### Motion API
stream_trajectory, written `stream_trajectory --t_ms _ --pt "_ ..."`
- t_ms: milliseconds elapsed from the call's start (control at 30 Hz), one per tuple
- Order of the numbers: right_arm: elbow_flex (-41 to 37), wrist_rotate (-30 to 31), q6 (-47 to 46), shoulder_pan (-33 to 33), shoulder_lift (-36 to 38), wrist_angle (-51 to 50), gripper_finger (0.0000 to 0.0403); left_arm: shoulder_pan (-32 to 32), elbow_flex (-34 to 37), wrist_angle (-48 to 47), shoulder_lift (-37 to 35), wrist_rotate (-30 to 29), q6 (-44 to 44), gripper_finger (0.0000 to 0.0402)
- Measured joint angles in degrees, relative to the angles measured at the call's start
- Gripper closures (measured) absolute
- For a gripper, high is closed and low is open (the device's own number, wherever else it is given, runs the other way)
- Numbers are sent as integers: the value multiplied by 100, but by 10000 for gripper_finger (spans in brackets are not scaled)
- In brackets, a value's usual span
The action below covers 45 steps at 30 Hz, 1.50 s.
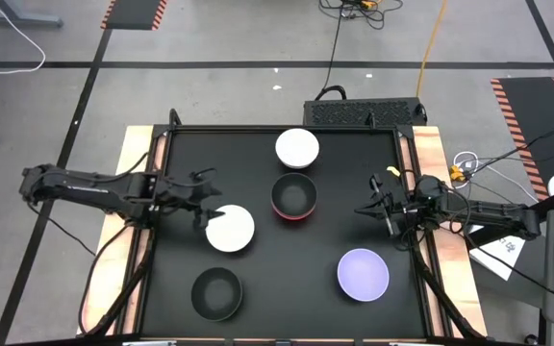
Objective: Nest bowls inside each other
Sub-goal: Stack the bottom white bowl on top of the black bowl
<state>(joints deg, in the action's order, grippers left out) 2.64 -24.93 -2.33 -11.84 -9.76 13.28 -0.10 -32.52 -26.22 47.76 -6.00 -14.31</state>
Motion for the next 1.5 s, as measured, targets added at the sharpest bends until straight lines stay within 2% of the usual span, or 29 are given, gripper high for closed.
stream_trajectory --t_ms 233,433,1233,1367,1500 --pt "-1 0 0 0 -4 -35 403 592 -17 -347 521 565 21 103" --pt "-1 -1 1 -1 -4 -153 403 849 -17 -352 815 906 37 109" --pt "-1 -42 20 -2 -4 -162 403 1135 -17 -345 1678 1060 132 112" --pt "-1 -42 20 -2 -4 -162 403 1135 -17 -328 1677 1062 154 131" --pt "-1 -42 20 -2 -4 -162 403 1135 -16 -326 1677 1062 163 167"
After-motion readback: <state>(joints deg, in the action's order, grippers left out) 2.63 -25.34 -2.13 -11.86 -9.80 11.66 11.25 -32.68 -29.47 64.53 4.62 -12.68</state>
